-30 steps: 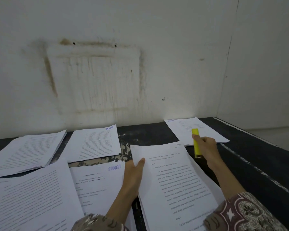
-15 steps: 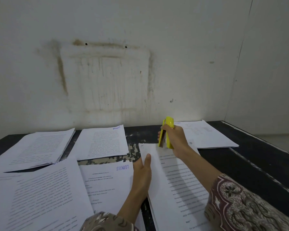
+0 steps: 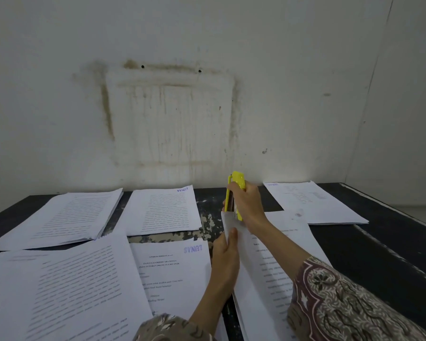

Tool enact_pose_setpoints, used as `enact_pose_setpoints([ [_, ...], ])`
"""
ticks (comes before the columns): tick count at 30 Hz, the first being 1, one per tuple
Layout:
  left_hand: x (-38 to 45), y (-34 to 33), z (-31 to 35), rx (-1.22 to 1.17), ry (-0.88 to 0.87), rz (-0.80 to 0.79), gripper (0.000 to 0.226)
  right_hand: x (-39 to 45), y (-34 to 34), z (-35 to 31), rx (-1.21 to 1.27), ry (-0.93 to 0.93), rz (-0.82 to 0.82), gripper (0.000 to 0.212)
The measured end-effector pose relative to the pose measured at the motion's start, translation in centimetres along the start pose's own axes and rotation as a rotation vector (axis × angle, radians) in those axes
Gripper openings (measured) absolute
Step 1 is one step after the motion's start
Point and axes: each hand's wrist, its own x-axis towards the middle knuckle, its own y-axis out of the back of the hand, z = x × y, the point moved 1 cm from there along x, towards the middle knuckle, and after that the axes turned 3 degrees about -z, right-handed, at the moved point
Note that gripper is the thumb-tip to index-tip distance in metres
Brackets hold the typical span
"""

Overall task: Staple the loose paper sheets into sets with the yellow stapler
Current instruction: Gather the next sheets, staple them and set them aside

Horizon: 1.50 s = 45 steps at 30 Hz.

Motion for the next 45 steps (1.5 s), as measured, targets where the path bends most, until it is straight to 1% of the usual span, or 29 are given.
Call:
enact_pose_setpoints([
  [2,0.1,0.0,-0.1,0.001,-0.024,-0.004,0.039,0.0,-0.1,0.1,-0.019,0.005,-0.008,0.026],
  [5,0.1,-0.1,0.1,-0.009,-0.104,-0.020,0.027,-0.2,-0.4,0.3,-0.058,0.015,-0.014,0.032],
  [9,0.0,-0.1,0.4,-0.016,-0.160,-0.033,0.030,-0.3,-0.7,0.5,-0.135,0.039,-0.017,0.039],
  [16,0.4,-0.2,-0.4,-0.021,-0.133,-0.019,0.027,-0.2,-1.3,0.7,-0.191,0.074,-0.002,0.040],
  [28,0.5,-0.2,-0.6,-0.009,-0.161,-0.056,0.026,-0.5,-1.1,1.3,-0.124,0.106,0.019,0.044],
  [34,0.1,-0.4,-0.3,0.035,-0.185,-0.058,0.029,-0.4,-1.1,1.7,-0.106,0.134,0.068,0.044],
  [37,0.3,-0.3,-0.4,0.036,-0.172,-0.057,0.029,-0.4,-1.0,1.8,-0.106,0.128,0.053,0.043],
  [42,0.3,-0.1,-0.3,0.061,-0.182,-0.052,0.032,0.0,-0.3,1.7,-0.054,0.055,-0.068,0.045],
  [45,0.3,0.0,-0.3,0.046,-0.151,-0.038,0.027,0.7,0.9,1.6,-0.094,0.032,-0.039,0.043],
])
